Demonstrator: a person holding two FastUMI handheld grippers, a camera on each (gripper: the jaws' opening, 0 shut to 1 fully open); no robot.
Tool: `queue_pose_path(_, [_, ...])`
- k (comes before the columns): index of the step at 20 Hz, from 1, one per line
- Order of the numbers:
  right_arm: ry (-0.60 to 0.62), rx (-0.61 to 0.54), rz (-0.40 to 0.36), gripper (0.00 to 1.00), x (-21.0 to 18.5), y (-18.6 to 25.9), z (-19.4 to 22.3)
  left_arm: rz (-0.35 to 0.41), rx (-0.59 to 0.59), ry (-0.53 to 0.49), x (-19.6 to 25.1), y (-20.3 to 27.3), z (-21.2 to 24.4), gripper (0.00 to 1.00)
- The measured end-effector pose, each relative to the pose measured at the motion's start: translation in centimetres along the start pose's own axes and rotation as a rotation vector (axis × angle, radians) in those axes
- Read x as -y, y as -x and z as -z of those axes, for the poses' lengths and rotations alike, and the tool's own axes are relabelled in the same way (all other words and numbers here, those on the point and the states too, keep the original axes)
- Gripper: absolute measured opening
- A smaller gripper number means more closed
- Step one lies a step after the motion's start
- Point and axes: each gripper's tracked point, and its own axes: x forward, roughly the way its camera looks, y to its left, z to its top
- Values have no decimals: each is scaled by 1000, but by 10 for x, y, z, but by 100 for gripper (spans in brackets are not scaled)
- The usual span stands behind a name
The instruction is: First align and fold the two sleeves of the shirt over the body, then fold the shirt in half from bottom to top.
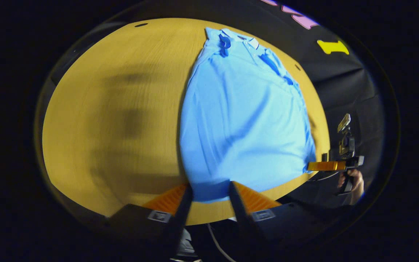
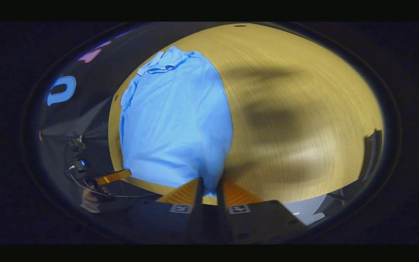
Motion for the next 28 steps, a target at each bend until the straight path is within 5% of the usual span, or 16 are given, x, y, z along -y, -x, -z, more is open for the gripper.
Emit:
queue_pose_path(1, [-59, -14, -48, 14, -7, -3, -3, 16, 32, -15, 8, 2, -9, 42])
queue_pose_path(2, [-86, -13, -84, 13, -12, -6, -7, 6, 43, -33, 9, -2, -8, 17])
queue_pose_path(3, [-91, -2, -105, 8, -14, -7, -10, 16, 55, -50, 10, 1, -8, 9])
queue_pose_path(7, [-103, 52, -320, 9, -62, 20, -38, 193, 149, -7, 35, 21, -25, 8])
queue_pose_path(11, [-15, 109, -404, 18, -94, 38, -67, 236, 228, 47, 32, 36, -59, 8])
queue_pose_path(12, [-10, 115, -415, 7, -100, 38, -73, 238, 235, 51, 31, 38, -65, 8])
queue_pose_path(20, [31, 148, -506, 13, -134, 47, -107, 283, 339, 48, 50, 59, -116, 8])
queue_pose_path(26, [184, 263, -566, 13, -183, 90, -179, 300, 460, 29, 62, 99, -199, 8])
queue_pose_path(27, [211, 279, -574, 19, -196, 97, -196, 299, 484, 19, 64, 109, -217, 8])
queue_pose_path(28, [233, 295, -583, 13, -210, 103, -211, 295, 510, 7, 65, 118, -236, 8])
